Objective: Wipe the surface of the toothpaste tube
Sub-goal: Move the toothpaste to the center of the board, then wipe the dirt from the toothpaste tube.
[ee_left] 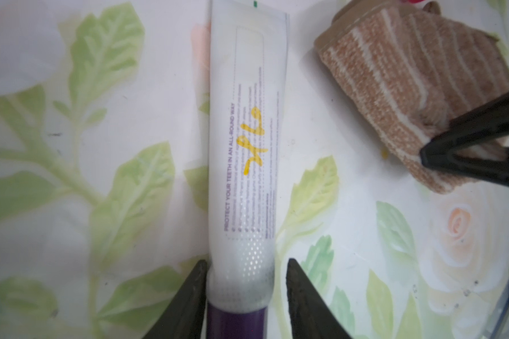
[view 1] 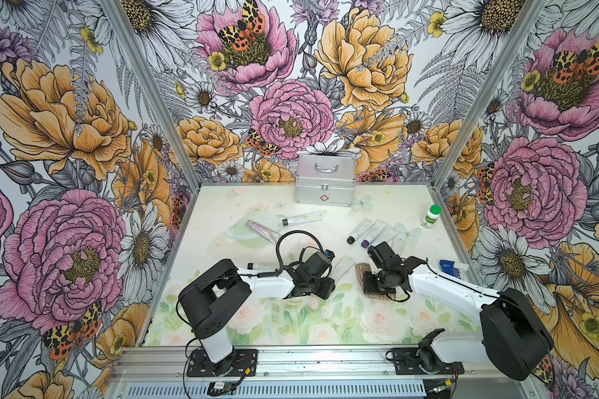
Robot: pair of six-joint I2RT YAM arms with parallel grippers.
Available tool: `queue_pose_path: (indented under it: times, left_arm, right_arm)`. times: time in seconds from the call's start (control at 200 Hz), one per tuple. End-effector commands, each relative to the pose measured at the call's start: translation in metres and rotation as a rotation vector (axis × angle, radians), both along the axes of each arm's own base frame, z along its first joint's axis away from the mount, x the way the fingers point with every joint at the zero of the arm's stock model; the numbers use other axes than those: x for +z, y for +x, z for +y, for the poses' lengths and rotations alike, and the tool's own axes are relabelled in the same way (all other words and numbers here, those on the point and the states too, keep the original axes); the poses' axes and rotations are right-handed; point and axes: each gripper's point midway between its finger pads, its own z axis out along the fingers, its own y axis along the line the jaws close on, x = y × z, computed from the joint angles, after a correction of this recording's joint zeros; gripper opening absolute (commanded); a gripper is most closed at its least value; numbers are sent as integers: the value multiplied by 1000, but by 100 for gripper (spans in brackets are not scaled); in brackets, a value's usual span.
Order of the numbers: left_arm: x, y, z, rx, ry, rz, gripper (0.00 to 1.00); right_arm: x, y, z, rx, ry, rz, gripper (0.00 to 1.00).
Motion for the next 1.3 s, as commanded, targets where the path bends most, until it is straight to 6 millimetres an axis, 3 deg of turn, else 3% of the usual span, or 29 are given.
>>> queue_pose_path:
  times: [0.0, 0.195, 0.415, 0.866, 1.086, 1.291]
  left_arm:
    - [-17, -21, 20, -19, 71, 59, 44]
    - [-18, -20, 23, -15, 78, 44, 40]
    - [-23, -17, 17, -33, 66, 29, 27]
    - [-11, -54, 40, -66, 137, -21, 27]
    - [-12, -55, 43, -57, 149, -37, 27]
    - [-13, -53, 40, -61, 145, -47, 27]
  right_arm:
    - [3, 7, 1, 10, -3, -11, 0]
    - [5, 9, 3, 11, 3, -14, 0]
    - [9, 9, 7, 16, 21, -15, 0]
    - [51, 38, 40, 48, 140, -54, 0]
    - [40, 47, 64, 103, 189, 6, 0]
    - [29, 42, 91, 145, 273, 63, 0]
